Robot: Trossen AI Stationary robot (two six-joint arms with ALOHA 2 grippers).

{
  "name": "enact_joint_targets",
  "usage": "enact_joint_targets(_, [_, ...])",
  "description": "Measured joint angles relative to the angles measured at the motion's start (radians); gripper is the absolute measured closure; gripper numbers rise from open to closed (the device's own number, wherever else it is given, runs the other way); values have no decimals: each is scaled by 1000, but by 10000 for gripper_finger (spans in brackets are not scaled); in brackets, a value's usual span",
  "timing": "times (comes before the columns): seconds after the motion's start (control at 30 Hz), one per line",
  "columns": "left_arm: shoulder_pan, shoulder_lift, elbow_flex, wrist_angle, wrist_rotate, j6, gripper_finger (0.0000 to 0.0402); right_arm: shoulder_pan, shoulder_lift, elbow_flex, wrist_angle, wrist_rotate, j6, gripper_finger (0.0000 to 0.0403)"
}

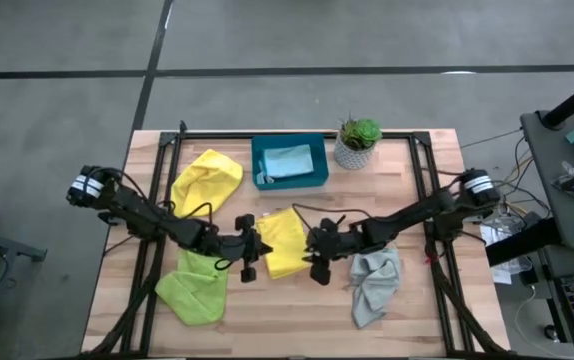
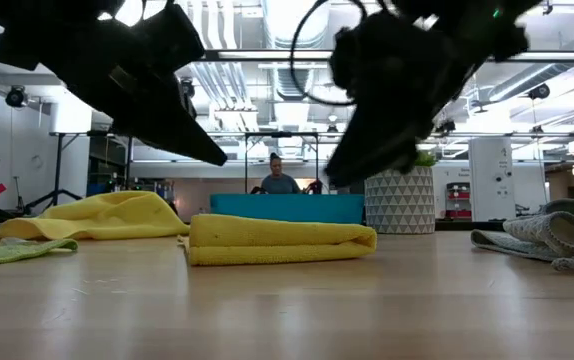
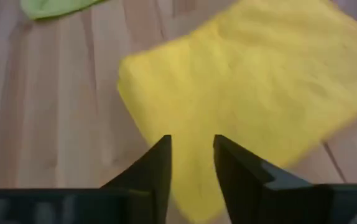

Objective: Fold microfiber towels
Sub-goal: Fold the right yellow microfiber cloth

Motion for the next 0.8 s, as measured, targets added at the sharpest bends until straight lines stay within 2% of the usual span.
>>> enact_joint_targets(0.13, [4,-12,1,2,-19,52,395,-3,92,19,125,-8,-65,347])
enact_joint_targets(0.27, [13,-17,-1,-4,-20,75,395,-3,167,55,90,-60,-105,389])
enact_joint_targets(0.47, [22,-18,-1,-2,-37,109,395,-18,169,124,-235,-51,-214,392])
enact_joint_targets(0.6, [36,-18,-1,-2,-61,129,395,-47,129,171,-499,-3,-398,394])
enact_joint_targets(0.7, [49,-18,-1,0,-86,131,395,-79,99,215,-665,86,-510,394])
enact_joint_targets(0.8, [70,-18,-1,0,-95,132,395,-115,60,244,-753,105,-578,394])
